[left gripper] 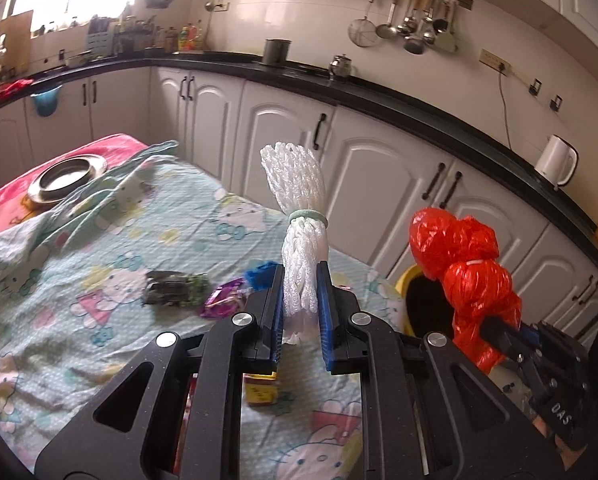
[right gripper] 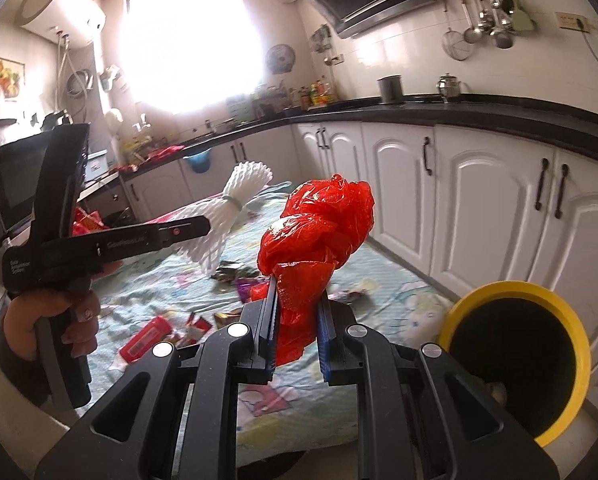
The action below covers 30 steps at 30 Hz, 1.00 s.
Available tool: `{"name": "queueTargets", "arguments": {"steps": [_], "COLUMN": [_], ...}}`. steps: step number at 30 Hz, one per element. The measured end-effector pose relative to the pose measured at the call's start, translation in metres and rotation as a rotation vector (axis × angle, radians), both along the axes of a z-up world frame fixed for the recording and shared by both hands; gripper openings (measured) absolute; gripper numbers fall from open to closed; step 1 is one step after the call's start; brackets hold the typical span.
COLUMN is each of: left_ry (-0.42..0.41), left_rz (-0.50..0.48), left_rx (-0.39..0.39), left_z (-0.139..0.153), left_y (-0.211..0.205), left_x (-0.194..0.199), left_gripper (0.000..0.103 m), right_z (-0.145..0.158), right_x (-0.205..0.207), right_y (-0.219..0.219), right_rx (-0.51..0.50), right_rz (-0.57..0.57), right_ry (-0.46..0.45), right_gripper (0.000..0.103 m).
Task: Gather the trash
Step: 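Carry the white net bundle and red bag with both tools over the yellow bin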
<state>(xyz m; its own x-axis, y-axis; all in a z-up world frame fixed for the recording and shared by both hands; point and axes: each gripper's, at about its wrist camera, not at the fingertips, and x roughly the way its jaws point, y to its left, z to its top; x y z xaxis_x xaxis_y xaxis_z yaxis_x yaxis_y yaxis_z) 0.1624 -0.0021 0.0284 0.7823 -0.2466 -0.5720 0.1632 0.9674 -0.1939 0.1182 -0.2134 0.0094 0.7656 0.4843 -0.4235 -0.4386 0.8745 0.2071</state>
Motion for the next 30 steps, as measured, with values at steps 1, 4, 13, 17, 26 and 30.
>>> {"name": "queueTargets", "arguments": {"steps": [1, 4, 13, 17, 26, 30], "left_ry": [-0.001, -0.003, -0.01, -0.009, -0.005, 0.002], "left_rz": [-0.006, -0.029, -0.092, -0.125, -0.19, -0.221], "left_rx": [0.002, 0.008, 0.028, 0.037, 0.057, 0.067], "left_z": [0.0, 0.0, 0.001, 0.0, -0.006, -0.01], "left_y": [-0.003, -0.016, -0.047, -0.063, -0.096, -0.112], "left_x": [0.0, 0.001, 0.001, 0.003, 0.003, 0.004], "left_gripper": [0.009, 0.009, 0.009, 0.009, 0.01, 0.009], "right_z": [0.0, 0.002, 0.002, 0.002, -0.003, -0.007], "right_x": [0.0, 0.001, -0.001, -0.003, -0.002, -0.001], "right_y": [-0.004, -0.018, -0.057, -0.072, -0.106, -0.118], "right_rx": [0.0, 0.004, 0.014, 0.021, 0.027, 0.028], "right_rz": [-0.009, -0.038, -0.125, -0.157, -0.221, -0.25], "right_ry": [-0.002, -0.006, -0.015, -0.014, -0.007, 0.0], "right_gripper": [0.015, 0.015, 0.015, 0.015, 0.015, 0.015]}}
